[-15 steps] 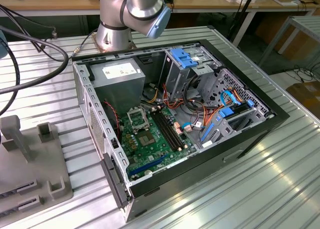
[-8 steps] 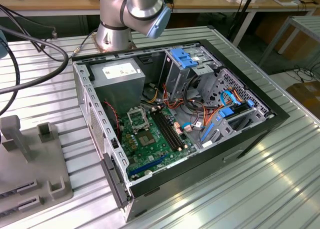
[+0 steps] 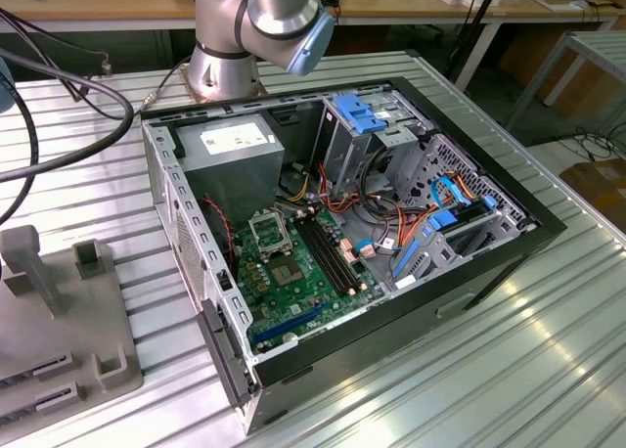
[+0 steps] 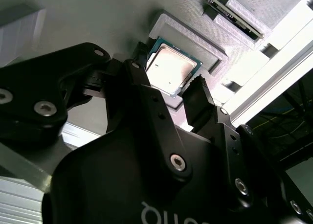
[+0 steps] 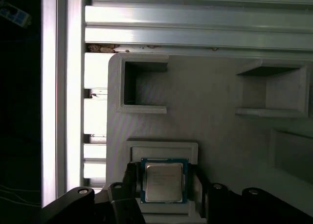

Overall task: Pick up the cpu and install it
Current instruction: 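Pick up the cpu and move it towards the insertion slot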

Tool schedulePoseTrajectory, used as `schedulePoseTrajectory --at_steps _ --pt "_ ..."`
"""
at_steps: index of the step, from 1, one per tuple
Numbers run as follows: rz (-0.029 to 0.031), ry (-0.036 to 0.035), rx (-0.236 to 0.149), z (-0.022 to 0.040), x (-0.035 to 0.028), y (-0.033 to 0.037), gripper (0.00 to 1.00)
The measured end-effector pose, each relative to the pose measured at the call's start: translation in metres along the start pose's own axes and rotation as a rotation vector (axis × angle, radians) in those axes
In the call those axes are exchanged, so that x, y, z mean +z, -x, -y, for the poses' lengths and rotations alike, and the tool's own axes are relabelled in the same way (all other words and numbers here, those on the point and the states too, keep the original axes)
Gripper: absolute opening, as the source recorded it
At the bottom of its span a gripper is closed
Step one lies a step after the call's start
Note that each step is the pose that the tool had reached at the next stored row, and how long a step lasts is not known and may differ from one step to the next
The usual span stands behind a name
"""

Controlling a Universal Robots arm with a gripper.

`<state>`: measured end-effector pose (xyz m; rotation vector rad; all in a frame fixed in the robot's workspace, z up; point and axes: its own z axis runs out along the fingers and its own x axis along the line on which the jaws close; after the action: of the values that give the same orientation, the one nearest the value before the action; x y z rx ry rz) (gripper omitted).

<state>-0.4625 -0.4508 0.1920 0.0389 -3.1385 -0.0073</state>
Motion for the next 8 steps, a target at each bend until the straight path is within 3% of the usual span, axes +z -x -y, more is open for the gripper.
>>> schedulePoseTrajectory --at_steps 1,8 --pt "0.0000 -0.0001 0.000 0.0000 0.0000 0.0000 0.48" --pt "0.0001 0.0001 0.000 0.0000 0.0000 0.0005 0.47"
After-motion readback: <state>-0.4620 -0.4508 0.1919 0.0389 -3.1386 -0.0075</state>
